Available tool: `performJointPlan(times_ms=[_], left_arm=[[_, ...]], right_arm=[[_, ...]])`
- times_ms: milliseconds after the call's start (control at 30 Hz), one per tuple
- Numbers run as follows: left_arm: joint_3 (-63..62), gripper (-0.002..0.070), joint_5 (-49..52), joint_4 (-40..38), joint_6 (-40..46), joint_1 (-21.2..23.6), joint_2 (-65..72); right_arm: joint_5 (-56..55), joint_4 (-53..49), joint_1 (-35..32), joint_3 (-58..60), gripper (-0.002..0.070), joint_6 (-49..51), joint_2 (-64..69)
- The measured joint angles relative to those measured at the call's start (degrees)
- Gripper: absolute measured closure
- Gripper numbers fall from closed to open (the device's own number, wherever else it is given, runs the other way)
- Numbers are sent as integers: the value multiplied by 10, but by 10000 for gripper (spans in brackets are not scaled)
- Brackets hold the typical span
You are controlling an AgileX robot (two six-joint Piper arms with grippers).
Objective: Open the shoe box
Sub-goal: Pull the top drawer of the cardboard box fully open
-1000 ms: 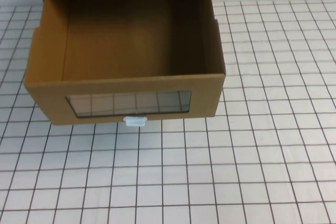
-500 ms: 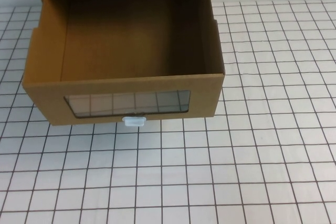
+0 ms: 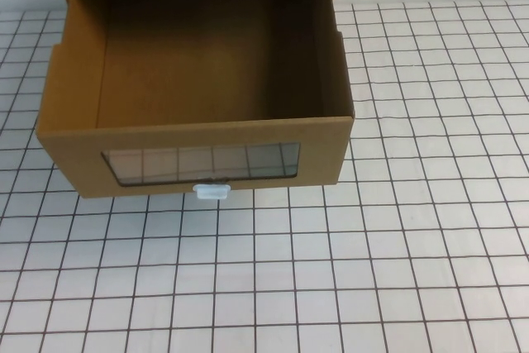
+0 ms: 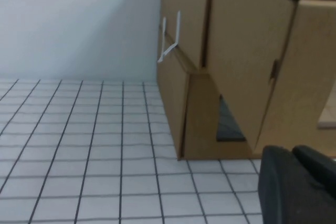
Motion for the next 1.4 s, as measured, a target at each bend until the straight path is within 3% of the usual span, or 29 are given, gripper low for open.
performJointPlan(times_ms=[400, 767, 900, 1200, 1400], left_arm=[[10, 677, 112, 4, -4, -1, 0], [10, 677, 124, 5, -4, -1, 0], [10, 677, 124, 5, -4, -1, 0], [10, 677, 124, 5, -4, -1, 0], [10, 677, 124, 6, -4, -1, 1]], right_arm=[[61, 35, 0, 31, 689, 0, 0], [100, 33, 0, 31, 689, 0, 0], [100, -14, -3, 31, 689, 0, 0], [1, -45, -166, 102, 689, 0, -39], [2, -39, -183, 110, 689, 0, -74]])
